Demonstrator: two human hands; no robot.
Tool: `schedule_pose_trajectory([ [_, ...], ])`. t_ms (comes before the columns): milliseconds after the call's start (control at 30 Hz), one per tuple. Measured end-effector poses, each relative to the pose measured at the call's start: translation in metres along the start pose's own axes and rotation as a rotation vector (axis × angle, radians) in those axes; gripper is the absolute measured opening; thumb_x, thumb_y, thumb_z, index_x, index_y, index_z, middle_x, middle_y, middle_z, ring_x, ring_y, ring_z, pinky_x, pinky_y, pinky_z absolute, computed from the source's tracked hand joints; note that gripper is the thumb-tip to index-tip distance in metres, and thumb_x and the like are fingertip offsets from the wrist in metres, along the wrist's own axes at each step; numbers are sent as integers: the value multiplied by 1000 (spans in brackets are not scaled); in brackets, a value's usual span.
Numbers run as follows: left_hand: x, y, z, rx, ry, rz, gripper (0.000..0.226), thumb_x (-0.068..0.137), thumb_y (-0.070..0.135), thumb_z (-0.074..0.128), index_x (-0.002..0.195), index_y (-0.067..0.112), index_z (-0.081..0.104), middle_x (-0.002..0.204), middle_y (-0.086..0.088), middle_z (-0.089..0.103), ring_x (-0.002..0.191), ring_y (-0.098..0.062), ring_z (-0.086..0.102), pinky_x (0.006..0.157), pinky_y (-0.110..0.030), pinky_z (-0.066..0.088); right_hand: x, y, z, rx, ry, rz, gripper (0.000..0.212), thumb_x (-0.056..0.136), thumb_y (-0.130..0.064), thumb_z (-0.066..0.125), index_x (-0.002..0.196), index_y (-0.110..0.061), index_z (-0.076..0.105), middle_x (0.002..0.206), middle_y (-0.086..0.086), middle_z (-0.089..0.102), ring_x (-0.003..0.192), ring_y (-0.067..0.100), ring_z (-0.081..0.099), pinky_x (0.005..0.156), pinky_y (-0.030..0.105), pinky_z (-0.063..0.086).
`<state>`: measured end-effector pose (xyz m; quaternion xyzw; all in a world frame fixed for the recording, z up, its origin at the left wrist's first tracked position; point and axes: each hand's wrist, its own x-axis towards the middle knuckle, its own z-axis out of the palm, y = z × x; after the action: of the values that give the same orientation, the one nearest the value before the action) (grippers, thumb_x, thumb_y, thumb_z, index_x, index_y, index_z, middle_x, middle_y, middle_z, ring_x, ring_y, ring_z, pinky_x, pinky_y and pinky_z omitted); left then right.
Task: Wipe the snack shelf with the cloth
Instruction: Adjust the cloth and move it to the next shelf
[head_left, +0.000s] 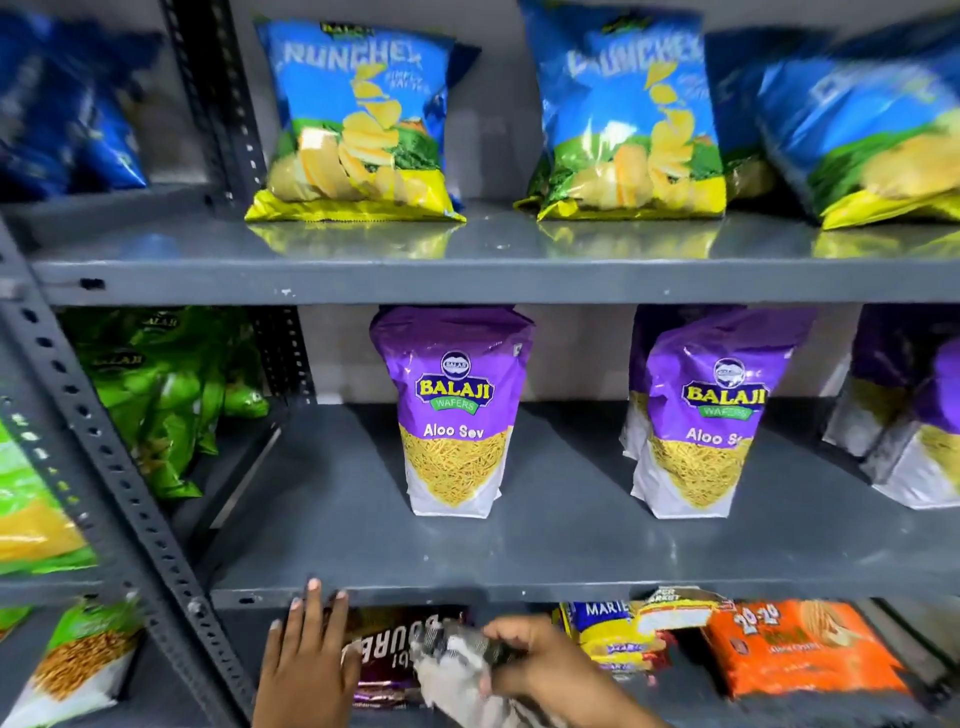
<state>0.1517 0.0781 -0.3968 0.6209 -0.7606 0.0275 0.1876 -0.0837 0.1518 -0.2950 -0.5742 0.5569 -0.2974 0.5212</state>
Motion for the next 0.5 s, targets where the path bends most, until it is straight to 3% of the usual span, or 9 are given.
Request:
schedule_pose_trajectory([
  [33,6,8,-8,-29,30,34,54,92,47,13,135,18,30,156,0,-8,114,-33,38,113,-28,-3,-13,-24,-12,84,-21,-49,34,69,9,68,76,-25,67,52,-22,66,59,-8,56,64,10,45],
  [100,28,30,-32,-59,85,97,59,93,51,5,144,23,11,155,-4,-8,120,-34,34,113,-27,-8,-39,-78,-38,168,-7,-192,27,69,8,67,76,-18,67,49,-16,63,50,-8,51,54,7,41],
  [167,56,59,-66,-65,193,127,63,93,53,5,145,17,10,155,-11,-3,128,-34,26,114,-30,-8,-61,-131,-62,161,87,-370,19,62,-1,68,69,-18,69,55,-12,63,54,-3,52,54,9,42],
  [267,89,106,-131,-141,426,165,65,94,53,10,142,9,16,151,-20,17,135,-35,16,114,-33,-5,-86,-198,-102,17,448,-636,20,61,-4,69,69,-22,70,64,-10,63,64,3,53,58,15,43],
  [400,119,149,-214,-167,740,280,66,95,49,14,140,1,18,146,-26,21,135,-36,14,114,-37,-1,-92,-267,-145,-256,1035,-933,38,64,-10,55,96,-23,68,80,-9,63,72,3,55,74,24,46],
  [433,126,155,-231,-168,772,306,67,95,50,13,140,1,17,146,-27,20,136,-36,13,114,-38,-2,-85,-278,-152,-336,1104,-968,38,67,-9,55,102,-21,67,84,-7,65,76,8,57,78,29,48],
  [500,141,163,-257,-120,811,354,68,94,50,14,141,1,17,147,-27,20,136,-34,11,113,-38,-3,-59,-288,-164,-638,1084,-893,41,76,-5,53,114,-19,61,109,5,68,100,23,61,89,40,47],
])
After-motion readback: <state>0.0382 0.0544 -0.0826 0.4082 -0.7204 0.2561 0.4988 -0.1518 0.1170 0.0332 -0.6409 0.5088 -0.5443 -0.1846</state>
